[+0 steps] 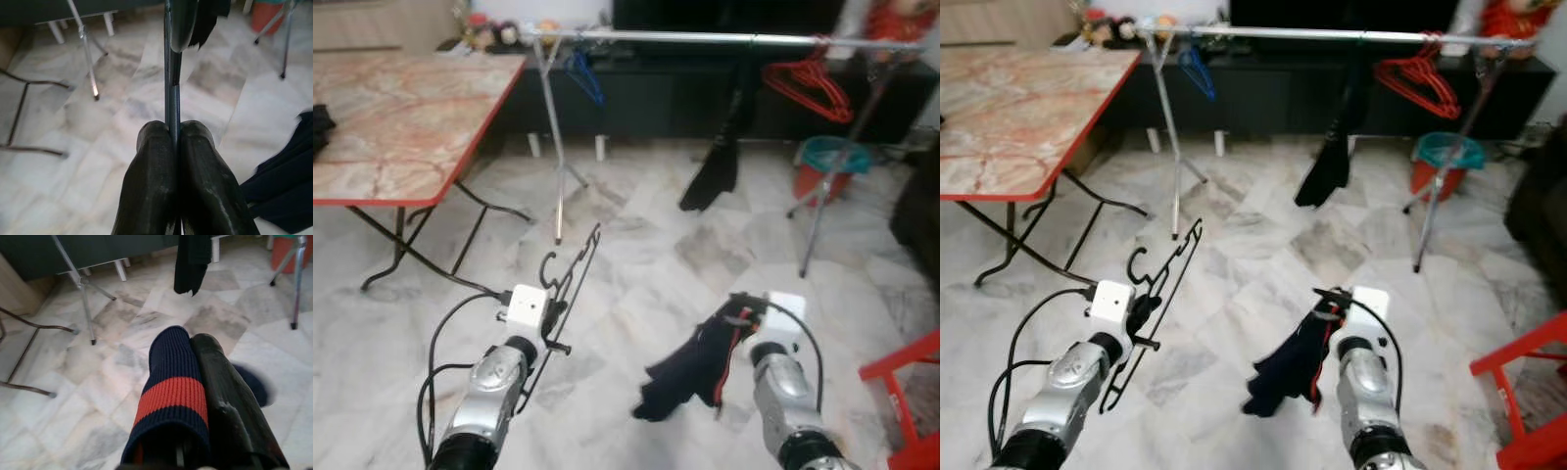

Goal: Hang hanger

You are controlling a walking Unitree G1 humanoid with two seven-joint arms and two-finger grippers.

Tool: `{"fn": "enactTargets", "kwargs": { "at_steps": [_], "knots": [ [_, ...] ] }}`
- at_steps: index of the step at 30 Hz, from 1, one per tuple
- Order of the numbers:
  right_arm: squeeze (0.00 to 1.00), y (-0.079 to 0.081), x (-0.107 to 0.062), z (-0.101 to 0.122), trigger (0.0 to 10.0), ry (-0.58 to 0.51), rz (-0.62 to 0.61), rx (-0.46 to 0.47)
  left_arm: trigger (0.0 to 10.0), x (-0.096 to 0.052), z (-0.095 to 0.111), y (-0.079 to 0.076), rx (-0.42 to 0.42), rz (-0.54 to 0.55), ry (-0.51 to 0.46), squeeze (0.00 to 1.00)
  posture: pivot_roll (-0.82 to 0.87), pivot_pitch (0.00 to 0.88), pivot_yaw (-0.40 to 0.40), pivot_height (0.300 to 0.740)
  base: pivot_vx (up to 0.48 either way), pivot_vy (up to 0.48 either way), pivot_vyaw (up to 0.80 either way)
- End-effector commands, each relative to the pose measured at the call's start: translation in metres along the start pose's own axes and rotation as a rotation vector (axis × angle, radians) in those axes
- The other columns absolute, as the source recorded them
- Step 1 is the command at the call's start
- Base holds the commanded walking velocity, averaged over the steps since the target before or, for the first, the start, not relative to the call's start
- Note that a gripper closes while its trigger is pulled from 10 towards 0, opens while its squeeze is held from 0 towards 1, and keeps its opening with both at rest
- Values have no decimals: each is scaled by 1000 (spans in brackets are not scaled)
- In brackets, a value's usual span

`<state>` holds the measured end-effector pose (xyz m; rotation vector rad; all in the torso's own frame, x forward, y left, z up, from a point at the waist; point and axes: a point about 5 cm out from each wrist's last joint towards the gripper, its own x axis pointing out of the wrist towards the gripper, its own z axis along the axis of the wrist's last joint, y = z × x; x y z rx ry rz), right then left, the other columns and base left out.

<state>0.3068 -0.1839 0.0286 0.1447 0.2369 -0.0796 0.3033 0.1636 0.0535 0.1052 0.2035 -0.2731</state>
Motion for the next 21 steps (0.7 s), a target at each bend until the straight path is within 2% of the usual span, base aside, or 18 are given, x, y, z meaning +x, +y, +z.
{"fn": "enactTargets", "kwargs": {
  "at_steps": [1,3,6,8,10,13,14,16,19,21],
  "knots": [
    [0,-1,4,9,10000,-14,5,-23,10000,1,1,-4,25,-38,18,0,-31,0,40,740,0,0,0],
    [0,-1,6,12,10000,-22,5,-20,10000,1,4,-6,29,-67,18,0,-29,0,38,740,0,0,0],
    [0,-1,9,18,10000,-19,1,-41,10000,-2,7,-10,69,-170,40,0,-23,0,37,740,0,0,0],
    [0,1,13,20,10000,11,8,-71,10000,-7,11,-13,100,-287,68,0,-19,0,37,740,0,0,0],
    [0,2,15,21,10000,22,17,-85,10000,-11,12,-15,124,-351,86,0,-19,0,37,740,0,0,0],
    [0,2,18,25,10000,42,27,-146,10000,-15,14,-13,178,-415,118,0,-16,0,40,740,0,0,0],
    [0,2,22,31,10000,55,24,-228,10000,-19,19,-10,214,-468,139,0,-14,0,43,740,0,0,0],
    [0,-2,26,38,10000,71,-10,-290,10000,-24,24,-6,253,-529,166,0,-13,0,45,740,0,0,0],
    [0,-3,29,41,10000,82,-37,-288,10000,-26,28,-4,266,-566,177,0,-11,0,46,740,0,0,0],
    [0,-5,33,46,10000,108,-84,-300,10000,-33,39,-3,299,-665,201,0,-6,0,47,740,0,0,0]
  ]
}}
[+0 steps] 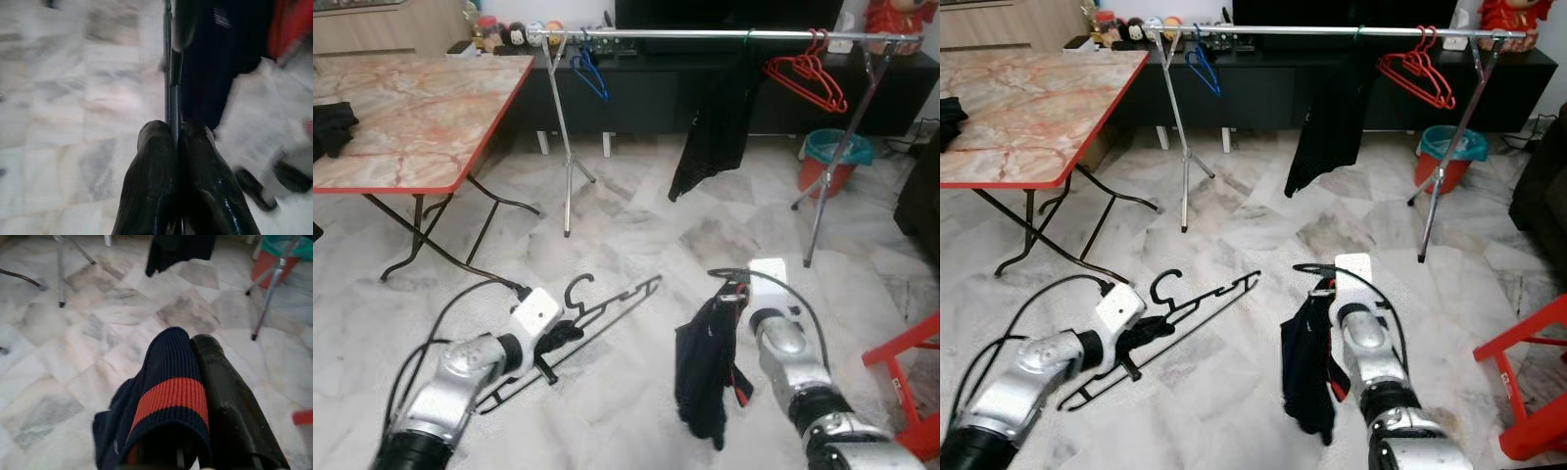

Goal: Hang hanger

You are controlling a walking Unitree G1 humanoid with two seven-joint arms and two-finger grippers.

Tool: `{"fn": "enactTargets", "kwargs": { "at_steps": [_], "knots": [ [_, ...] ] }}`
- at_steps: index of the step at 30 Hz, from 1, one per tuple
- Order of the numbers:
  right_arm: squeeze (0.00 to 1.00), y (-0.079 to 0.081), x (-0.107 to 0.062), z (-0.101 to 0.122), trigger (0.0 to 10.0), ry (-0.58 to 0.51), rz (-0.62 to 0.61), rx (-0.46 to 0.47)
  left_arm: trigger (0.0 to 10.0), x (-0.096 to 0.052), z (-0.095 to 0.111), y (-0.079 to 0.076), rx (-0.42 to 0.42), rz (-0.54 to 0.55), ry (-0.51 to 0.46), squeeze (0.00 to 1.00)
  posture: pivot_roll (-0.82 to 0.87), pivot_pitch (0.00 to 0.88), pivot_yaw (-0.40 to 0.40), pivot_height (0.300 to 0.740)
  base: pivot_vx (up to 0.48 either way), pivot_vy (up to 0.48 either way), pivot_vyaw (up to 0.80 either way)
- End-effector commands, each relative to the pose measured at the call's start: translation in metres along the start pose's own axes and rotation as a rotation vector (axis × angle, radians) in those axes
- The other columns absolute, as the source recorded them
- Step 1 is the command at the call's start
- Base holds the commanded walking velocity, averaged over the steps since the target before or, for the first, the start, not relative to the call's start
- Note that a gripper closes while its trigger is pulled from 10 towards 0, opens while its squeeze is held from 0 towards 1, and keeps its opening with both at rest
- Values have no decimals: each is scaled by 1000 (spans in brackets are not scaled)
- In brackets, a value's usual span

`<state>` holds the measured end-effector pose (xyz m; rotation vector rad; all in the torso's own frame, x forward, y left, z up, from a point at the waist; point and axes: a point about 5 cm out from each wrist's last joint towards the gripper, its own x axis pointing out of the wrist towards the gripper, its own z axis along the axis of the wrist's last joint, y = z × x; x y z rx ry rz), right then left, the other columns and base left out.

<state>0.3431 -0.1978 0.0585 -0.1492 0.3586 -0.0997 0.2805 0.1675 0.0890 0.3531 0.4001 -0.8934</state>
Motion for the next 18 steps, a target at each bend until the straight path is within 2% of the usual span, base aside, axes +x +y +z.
{"fn": "enactTargets", "kwargs": {
  "at_steps": [1,5,7,10,11,14,16,18],
  "knots": [
    [0,-1,4,9,10000,9,-28,-12,10000,-4,11,-2,36,-79,-2,0,-4,0,48,740,0,0,0],
    [0,-1,7,15,10000,47,-72,17,10000,-9,23,-4,84,-145,8,0,-2,0,53,740,0,0,0],
    [0,5,10,24,10000,56,-69,10,10000,-12,38,-10,109,-218,-1,0,-4,0,57,740,0,0,0],
    [0,10,11,27,10000,70,-68,24,10000,-13,46,-14,113,-260,-16,0,2,0,53,740,0,0,0],
    [0,12,11,29,10000,74,-66,22,10000,-14,49,-21,119,-309,-22,0,2,0,52,740,0,0,0],
    [0,19,12,36,10000,76,-51,31,10000,-16,53,-28,141,-355,-19,0,7,0,51,740,0,0,0],
    [0,25,13,43,10000,59,-13,58,10000,-11,56,-27,147,-309,-26,0,14,0,50,740,0,0,0],
    [0,30,14,48,10000,46,15,37,10000,-8,57,-27,153,-294,-35,0,7,0,50,740,0,0,0]
  ]
}}
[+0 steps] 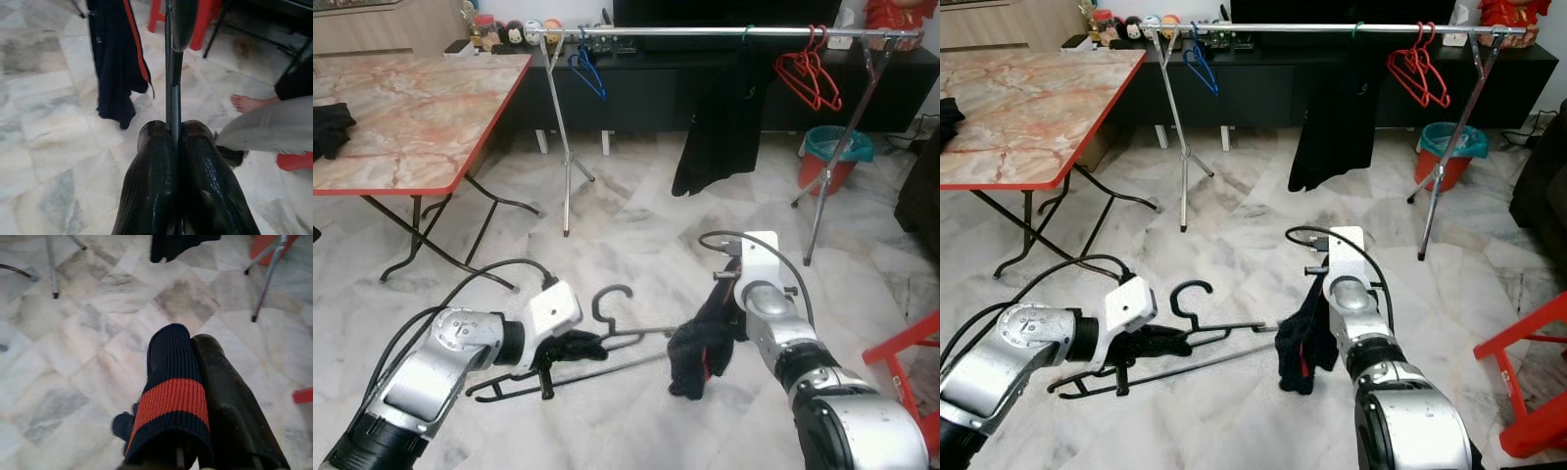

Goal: Hang hanger

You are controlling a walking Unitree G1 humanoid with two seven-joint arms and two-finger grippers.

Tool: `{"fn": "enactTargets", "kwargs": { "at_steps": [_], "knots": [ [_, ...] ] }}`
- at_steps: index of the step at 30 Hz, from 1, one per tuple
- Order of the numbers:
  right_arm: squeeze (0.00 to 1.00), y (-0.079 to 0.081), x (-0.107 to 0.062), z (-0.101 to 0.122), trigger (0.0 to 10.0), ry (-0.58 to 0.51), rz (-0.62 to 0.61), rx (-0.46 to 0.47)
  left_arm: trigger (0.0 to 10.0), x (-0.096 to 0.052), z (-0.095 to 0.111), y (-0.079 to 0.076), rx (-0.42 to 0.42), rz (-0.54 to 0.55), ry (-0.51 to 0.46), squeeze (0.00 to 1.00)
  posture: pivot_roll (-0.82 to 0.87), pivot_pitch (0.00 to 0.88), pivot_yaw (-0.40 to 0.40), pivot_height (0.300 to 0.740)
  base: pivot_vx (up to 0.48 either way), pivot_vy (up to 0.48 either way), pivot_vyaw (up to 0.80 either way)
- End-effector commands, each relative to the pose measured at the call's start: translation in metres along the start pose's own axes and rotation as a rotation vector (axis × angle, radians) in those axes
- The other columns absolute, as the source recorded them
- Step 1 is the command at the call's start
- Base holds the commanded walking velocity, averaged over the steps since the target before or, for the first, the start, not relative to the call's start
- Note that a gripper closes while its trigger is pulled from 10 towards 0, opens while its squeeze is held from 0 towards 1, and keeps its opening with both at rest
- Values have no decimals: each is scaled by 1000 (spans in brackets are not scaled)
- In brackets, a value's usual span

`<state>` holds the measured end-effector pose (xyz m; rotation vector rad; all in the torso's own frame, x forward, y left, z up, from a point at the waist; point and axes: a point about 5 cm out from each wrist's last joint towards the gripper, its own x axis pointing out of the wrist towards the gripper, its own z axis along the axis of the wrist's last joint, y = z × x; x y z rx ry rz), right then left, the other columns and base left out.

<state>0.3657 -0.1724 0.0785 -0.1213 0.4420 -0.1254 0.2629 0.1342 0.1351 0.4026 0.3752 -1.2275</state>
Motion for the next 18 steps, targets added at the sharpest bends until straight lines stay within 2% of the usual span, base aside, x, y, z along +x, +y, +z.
{"fn": "enactTargets", "kwargs": {
  "at_steps": [1,7,13,18],
  "knots": [
    [0,9,1,20,10000,-44,36,9,10000,3,5,4,18,31,-2,0,7,0,50,740,0,0,0],
    [0,12,1,30,10000,-61,56,18,10000,12,7,11,-2,116,-1,0,-2,0,50,740,0,0,0],
    [0,13,1,31,10000,-62,65,20,10000,15,7,12,-13,141,2,0,-2,0,49,740,0,0,0],
    [0,15,0,33,10000,-65,91,29,10000,18,0,19,-14,230,47,0,-1,0,44,740,0,0,0]
  ]
}}
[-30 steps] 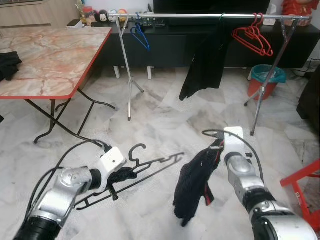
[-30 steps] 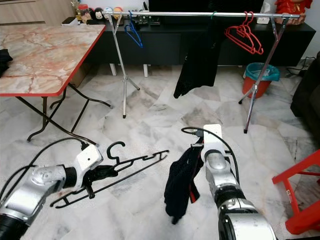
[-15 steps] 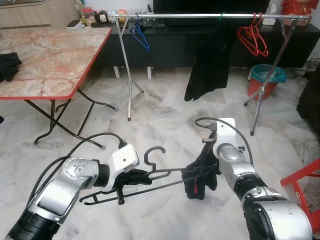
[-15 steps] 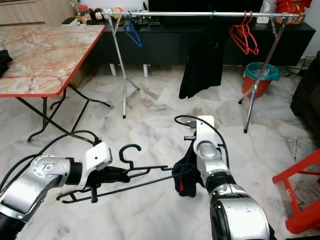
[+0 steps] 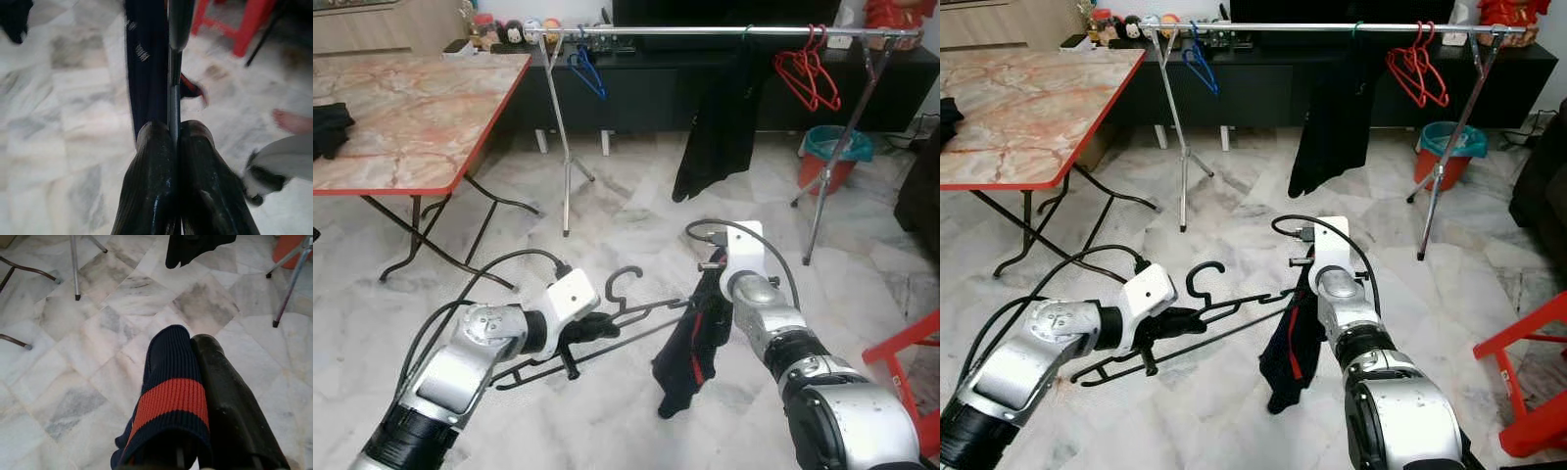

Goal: Hang hanger

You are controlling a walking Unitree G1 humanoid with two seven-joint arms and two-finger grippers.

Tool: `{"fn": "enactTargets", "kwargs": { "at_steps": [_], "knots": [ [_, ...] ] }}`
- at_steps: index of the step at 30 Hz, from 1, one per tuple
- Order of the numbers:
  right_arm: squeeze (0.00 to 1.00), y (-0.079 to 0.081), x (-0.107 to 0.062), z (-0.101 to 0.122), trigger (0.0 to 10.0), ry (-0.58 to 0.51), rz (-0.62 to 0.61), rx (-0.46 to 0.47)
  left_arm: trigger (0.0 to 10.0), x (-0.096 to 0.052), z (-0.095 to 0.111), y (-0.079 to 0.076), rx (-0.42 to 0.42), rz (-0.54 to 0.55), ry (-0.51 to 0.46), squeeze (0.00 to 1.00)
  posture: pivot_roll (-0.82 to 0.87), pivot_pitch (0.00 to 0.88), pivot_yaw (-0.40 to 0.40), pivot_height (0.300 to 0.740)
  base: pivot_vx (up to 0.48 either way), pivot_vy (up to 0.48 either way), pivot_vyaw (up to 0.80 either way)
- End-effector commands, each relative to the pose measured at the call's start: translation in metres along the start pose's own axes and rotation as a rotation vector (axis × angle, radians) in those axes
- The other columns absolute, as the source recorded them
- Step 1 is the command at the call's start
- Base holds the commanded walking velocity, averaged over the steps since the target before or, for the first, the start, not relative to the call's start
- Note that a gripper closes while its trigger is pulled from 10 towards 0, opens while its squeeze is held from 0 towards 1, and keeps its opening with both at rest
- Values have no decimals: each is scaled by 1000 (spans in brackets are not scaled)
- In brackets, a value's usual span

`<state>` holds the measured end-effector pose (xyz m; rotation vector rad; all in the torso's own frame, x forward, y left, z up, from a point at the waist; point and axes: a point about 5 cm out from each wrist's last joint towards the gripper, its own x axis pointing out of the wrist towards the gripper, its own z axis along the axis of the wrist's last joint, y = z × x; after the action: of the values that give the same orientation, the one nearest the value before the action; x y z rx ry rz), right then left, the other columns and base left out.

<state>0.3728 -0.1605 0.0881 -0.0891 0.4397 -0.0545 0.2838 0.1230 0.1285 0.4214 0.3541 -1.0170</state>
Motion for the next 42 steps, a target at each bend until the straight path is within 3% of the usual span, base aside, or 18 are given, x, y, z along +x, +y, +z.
{"fn": "enactTargets", "kwargs": {
  "at_steps": [1,11,20,31,42],
  "knots": [
    [0,4,0,21,10000,-61,18,11,10000,0,-2,4,12,32,31,0,-2,0,43,740,0,0,0],
    [0,10,0,21,10000,-53,86,-23,10000,4,-6,3,11,50,52,0,-6,0,41,740,0,0,0],
    [0,23,-3,6,10000,16,233,-122,10000,7,-9,3,3,51,59,0,-7,0,41,740,0,0,0],
    [0,21,-5,4,10000,23,269,-125,10000,10,-12,10,8,144,91,0,-9,0,42,740,0,0,0],
    [0,9,-9,-2,10000,28,324,-215,10000,12,-16,13,11,179,121,0,-15,0,42,740,0,0,0]
  ]
}}
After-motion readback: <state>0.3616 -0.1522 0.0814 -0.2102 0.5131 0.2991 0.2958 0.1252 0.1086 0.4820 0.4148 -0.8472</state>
